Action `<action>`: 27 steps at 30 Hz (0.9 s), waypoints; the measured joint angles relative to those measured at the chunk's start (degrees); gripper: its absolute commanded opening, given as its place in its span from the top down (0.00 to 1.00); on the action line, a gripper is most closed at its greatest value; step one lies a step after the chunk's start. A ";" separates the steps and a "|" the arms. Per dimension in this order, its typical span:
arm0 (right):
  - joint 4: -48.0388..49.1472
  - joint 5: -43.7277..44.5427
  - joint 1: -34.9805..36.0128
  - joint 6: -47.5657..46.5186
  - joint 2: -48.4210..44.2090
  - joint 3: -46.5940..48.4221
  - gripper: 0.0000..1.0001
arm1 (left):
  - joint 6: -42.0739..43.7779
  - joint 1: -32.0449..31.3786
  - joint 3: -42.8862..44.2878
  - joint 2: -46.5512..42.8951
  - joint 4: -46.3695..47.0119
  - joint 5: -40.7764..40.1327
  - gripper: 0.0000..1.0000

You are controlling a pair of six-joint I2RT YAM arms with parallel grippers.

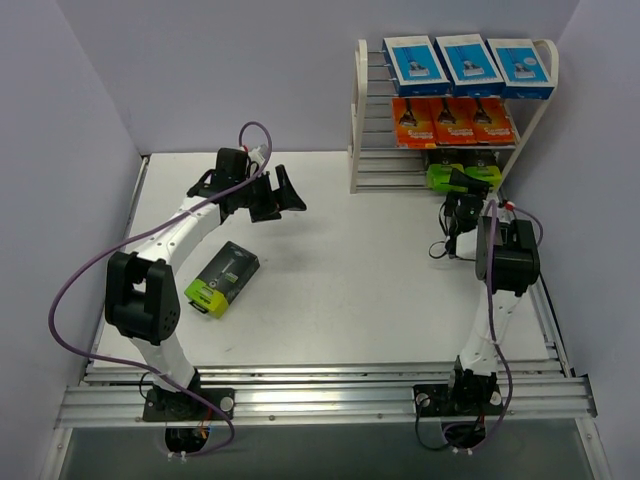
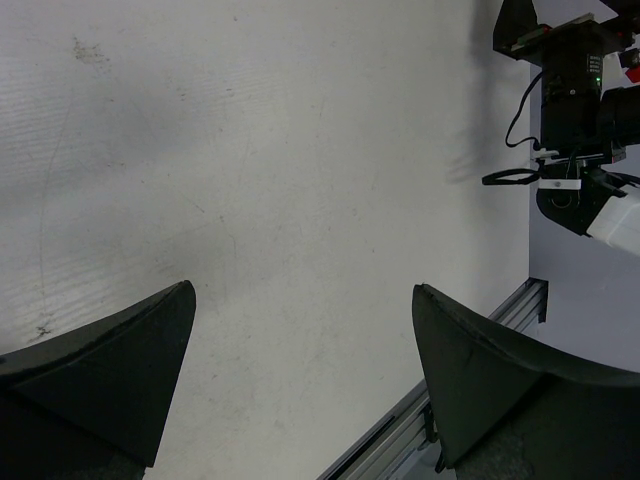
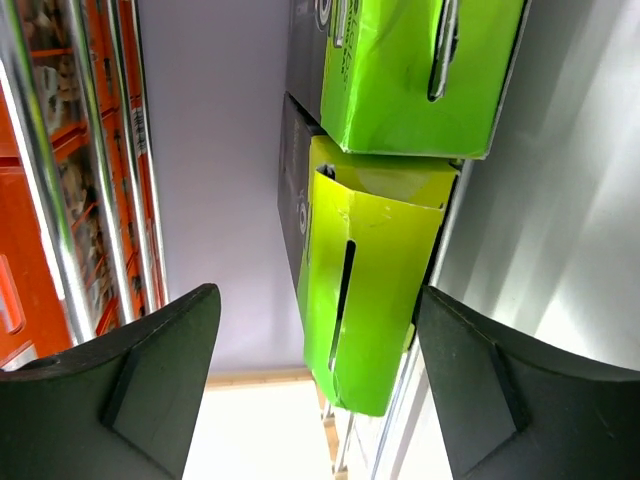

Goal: Place and organize the shaving razors onto the shelf

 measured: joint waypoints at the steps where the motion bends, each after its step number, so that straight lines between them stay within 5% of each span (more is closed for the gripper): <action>1: 0.04 -0.37 -0.22 0.04 -0.50 -0.68 0.25 | 0.00 0.00 0.00 0.00 0.00 0.13 0.02; 20: 1.14 -5.90 -1.22 -0.83 -11.30 -20.20 0.18 | -0.17 4.04 0.00 0.83 0.15 1.27 0.02; 27: -0.33 -9.05 7.26 -8.28 -23.43 -27.56 0.18 | 0.76 11.54 0.02 0.83 -0.26 -0.79 0.05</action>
